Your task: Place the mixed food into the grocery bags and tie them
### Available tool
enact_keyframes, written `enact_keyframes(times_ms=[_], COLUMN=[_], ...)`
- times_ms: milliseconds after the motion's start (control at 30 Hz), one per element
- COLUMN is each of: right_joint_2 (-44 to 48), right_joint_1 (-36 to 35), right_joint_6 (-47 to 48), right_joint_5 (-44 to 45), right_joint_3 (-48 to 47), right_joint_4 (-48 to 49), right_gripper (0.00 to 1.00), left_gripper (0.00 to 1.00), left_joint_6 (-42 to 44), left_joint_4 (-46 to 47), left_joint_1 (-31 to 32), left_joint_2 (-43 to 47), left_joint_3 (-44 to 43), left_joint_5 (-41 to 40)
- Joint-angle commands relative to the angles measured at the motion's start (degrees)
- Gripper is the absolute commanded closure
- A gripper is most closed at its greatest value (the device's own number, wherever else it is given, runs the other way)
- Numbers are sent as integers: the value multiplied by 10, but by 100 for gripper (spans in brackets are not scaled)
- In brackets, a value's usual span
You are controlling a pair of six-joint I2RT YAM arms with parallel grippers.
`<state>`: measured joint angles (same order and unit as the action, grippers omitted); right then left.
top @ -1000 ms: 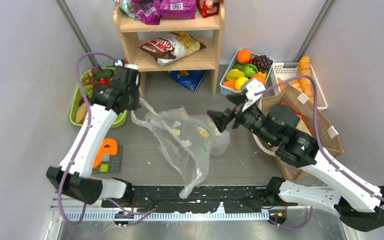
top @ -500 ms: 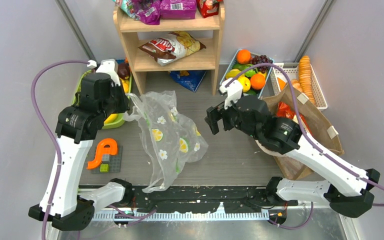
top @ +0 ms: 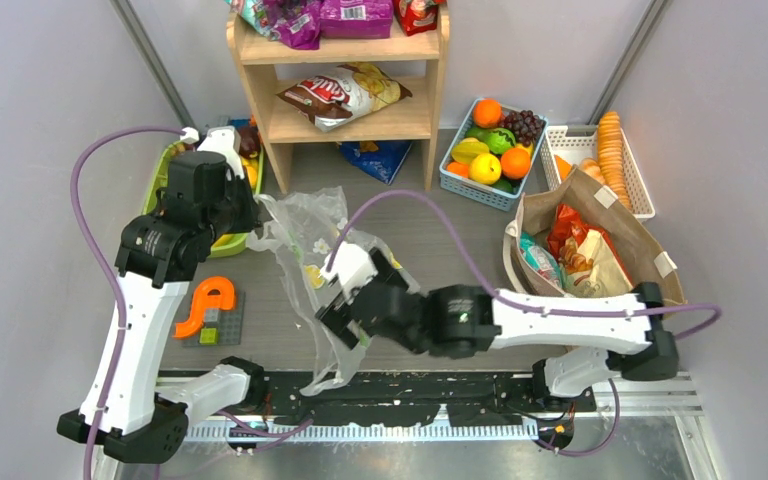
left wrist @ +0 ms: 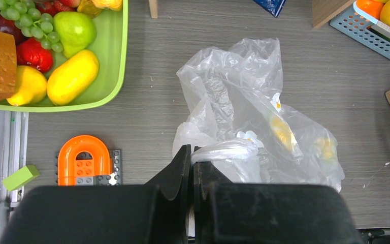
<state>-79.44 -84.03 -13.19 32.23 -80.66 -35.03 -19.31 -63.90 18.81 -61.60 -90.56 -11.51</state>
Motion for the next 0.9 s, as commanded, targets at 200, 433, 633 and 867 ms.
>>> enact_keyframes(times_ms=[200,433,633,867], right_joint_2=[-183,-209,-89,9], right_joint_1=[-85,-68,18,165], right_joint_6=[-92,-182,-147,5], right_joint_5=[190,251,201,6], right_joint_3=[-149,-108,27,172], right_joint_4=[-71,-217,-141,107], right_gripper=[3,0,5,10], left_gripper=[100,100,100,100], left_joint_6=[0,13,9,-1], left_joint_4=[7,5,14,106], left_joint_1=[3,3,3,3], left_joint_2=[18,29,48,125], left_joint_3=[-2,4,27,134], left_joint_5=[-9,-45,-62,34])
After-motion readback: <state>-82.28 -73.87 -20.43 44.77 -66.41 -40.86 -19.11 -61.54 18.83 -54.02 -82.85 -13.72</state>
